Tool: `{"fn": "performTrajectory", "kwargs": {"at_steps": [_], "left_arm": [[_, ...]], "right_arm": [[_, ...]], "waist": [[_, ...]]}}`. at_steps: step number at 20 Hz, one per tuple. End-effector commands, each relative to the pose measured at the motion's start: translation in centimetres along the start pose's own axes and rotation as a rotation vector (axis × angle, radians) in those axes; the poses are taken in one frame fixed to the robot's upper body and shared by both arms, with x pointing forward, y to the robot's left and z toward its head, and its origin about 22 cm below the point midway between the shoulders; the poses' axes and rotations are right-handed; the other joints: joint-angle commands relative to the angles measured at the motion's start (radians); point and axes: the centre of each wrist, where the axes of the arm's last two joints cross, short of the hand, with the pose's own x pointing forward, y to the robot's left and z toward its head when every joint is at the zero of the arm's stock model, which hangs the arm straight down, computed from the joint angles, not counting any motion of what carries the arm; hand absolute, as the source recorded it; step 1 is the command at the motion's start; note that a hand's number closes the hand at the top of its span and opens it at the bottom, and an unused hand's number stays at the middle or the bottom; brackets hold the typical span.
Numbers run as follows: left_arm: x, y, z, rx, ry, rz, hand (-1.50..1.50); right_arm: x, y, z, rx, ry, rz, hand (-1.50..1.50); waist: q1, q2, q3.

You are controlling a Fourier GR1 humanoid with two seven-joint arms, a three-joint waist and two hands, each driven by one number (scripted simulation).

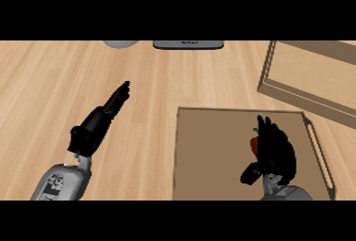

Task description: Pick the bell pepper from the tray and place it in the cardboard box

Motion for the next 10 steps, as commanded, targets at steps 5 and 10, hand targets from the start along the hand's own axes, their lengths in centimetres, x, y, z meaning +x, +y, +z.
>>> {"fn": "performTrajectory", "kwargs": {"at_steps": [5,10], "left_arm": [[1.3,0.7,1.1,0.005,-0.002,0.000,0.00],[-0.7,-0.7,0.5,-0.012,0.007,-0.009,0.00]], "right_arm": [[-1.3,2.4,-0.7,0.015,0.051,0.066,-1.50],[-2.1,1.6,-1.8,0.042,0.044,0.045,1.50]], "waist": [[0.003,0.001,0.003],[0.000,0.002,0.003]]}}
